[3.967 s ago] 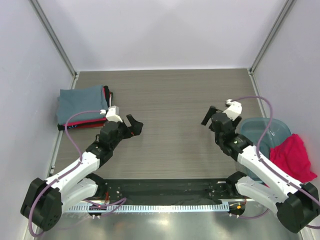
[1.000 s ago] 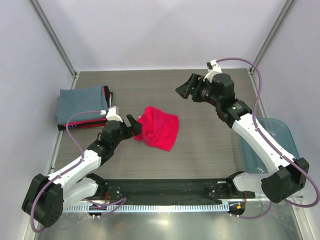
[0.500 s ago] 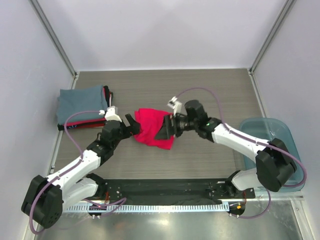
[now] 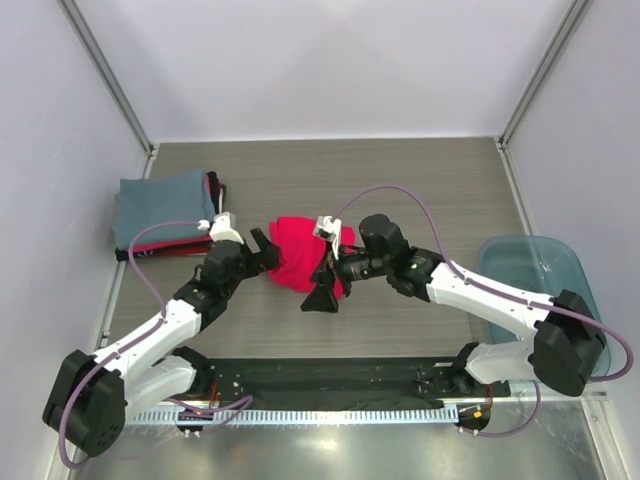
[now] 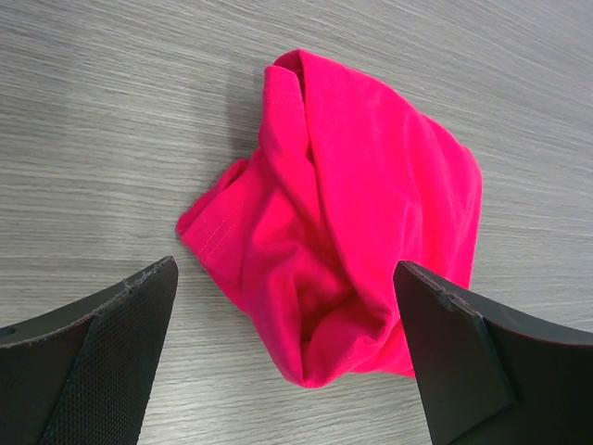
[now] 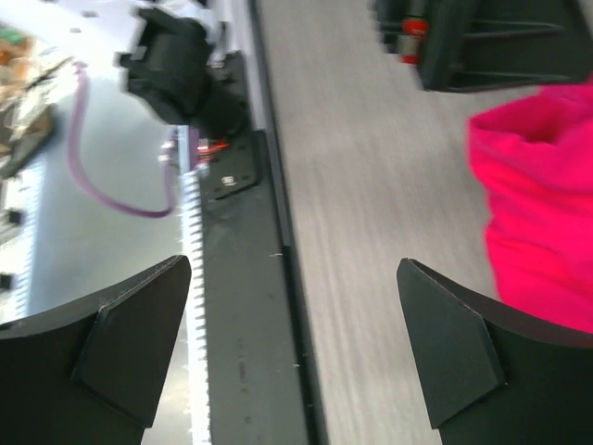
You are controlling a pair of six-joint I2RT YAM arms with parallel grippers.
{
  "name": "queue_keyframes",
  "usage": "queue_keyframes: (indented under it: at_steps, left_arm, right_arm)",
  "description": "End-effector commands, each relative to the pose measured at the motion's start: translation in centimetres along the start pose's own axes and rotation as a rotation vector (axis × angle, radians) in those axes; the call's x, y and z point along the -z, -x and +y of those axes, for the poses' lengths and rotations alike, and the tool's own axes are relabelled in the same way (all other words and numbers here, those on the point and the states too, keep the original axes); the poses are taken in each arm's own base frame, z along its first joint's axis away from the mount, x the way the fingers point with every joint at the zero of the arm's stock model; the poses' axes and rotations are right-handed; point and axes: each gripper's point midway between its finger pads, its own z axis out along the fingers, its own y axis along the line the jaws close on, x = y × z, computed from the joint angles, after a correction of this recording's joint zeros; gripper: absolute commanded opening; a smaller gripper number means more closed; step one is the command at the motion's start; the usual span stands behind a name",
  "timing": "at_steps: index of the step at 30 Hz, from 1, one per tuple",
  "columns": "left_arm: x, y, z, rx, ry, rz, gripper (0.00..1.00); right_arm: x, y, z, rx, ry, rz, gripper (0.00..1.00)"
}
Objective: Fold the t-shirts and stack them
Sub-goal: Flatten the tshirt out
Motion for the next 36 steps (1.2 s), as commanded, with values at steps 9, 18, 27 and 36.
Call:
queue_keyframes:
  at_steps: [9,18,27,36]
  left_arm:
    - [-0.5,0.5,-3.7,-0.079,-0.142,0.046,1.0]
    - [0.5,1.9,-3.4,-0.099,-0.143,-0.023,1.0]
    - [0.7,1.9,-4.3,-0.102,-0.191,-0.018,1.0]
    - [0.5,1.6,-4.4,-0.101,-0.191,-0.004,0.99]
  right_arm:
    - [2.1,-3.4,-11.9,-0.103,-0.658,0.046,1.0]
    - [2.8,-5.0,-15.6,-0.176,-0.857,0.043,0.62]
    - [1.1,-8.8,-15.7,-0.249,-0.791,0.113,0.59]
    - [0.6,-11.2,-17.0,-0.283,-0.827,0.149,0.51]
